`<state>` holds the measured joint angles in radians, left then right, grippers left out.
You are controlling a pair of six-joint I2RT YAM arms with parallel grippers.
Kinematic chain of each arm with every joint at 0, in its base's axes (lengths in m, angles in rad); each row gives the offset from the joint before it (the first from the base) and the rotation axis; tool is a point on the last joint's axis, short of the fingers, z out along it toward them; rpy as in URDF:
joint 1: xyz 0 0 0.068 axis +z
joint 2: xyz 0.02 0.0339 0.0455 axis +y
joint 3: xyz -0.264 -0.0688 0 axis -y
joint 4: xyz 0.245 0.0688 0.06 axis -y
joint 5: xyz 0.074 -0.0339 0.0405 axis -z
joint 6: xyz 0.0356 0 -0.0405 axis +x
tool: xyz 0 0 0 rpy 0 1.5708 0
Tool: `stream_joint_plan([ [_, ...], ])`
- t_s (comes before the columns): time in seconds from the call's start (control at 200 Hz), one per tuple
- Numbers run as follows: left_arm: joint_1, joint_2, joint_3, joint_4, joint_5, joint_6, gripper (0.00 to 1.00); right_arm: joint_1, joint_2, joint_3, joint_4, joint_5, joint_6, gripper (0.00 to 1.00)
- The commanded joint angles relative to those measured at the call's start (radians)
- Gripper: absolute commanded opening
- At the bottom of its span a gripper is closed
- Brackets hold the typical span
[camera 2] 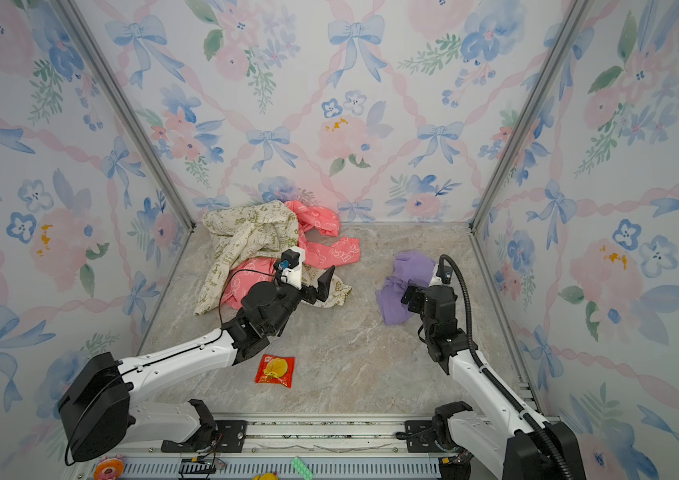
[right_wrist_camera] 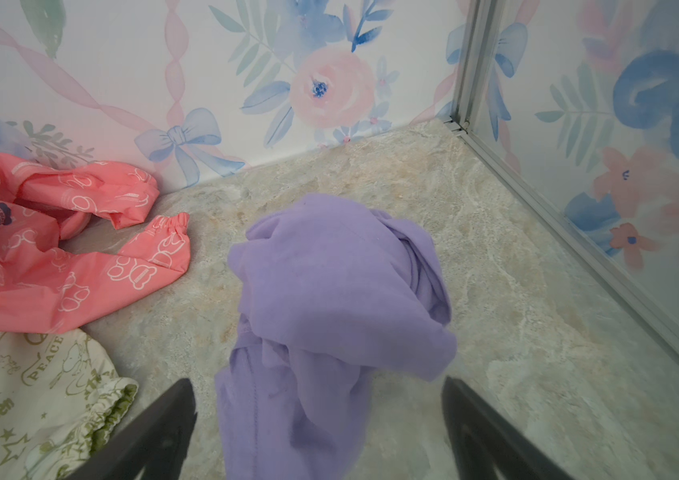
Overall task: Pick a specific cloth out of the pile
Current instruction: 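Lower the right gripper onto the purple cloth and grasp it, then lift the purple cloth with the right gripper toward the far corner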
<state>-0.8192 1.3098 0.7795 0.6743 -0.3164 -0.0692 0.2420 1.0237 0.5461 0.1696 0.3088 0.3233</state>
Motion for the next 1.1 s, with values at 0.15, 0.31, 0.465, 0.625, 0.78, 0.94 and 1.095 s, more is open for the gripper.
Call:
stream_joint_plan([
  [0.15,0.035,-0.050,-0.123,0.123,0.079,0.077,0.98,-0.011,0.151,0.208,-0.123,-0.035,-0.011,0.81],
  [0.31,0.062,-0.142,-0.211,0.124,0.142,0.089,0.98,-0.012,0.248,0.301,-0.186,-0.024,0.020,0.73],
  [0.465,0.089,-0.218,-0.257,0.122,0.204,0.093,0.98,-0.013,0.328,0.341,-0.221,0.007,0.065,0.74],
  [0.625,0.105,-0.258,-0.288,0.123,0.205,0.094,0.98,-0.013,0.405,0.368,-0.233,0.020,0.088,0.70],
  [0.78,0.118,-0.295,-0.312,0.122,0.205,0.086,0.98,-0.021,0.470,0.384,-0.226,0.030,0.103,0.58],
  [0.94,0.125,-0.330,-0.330,0.123,0.204,0.076,0.98,-0.044,0.537,0.415,-0.220,-0.001,0.117,0.49],
  [1.095,0.132,-0.337,-0.338,0.122,0.204,0.069,0.98,-0.070,0.569,0.434,-0.226,-0.035,0.133,0.34],
])
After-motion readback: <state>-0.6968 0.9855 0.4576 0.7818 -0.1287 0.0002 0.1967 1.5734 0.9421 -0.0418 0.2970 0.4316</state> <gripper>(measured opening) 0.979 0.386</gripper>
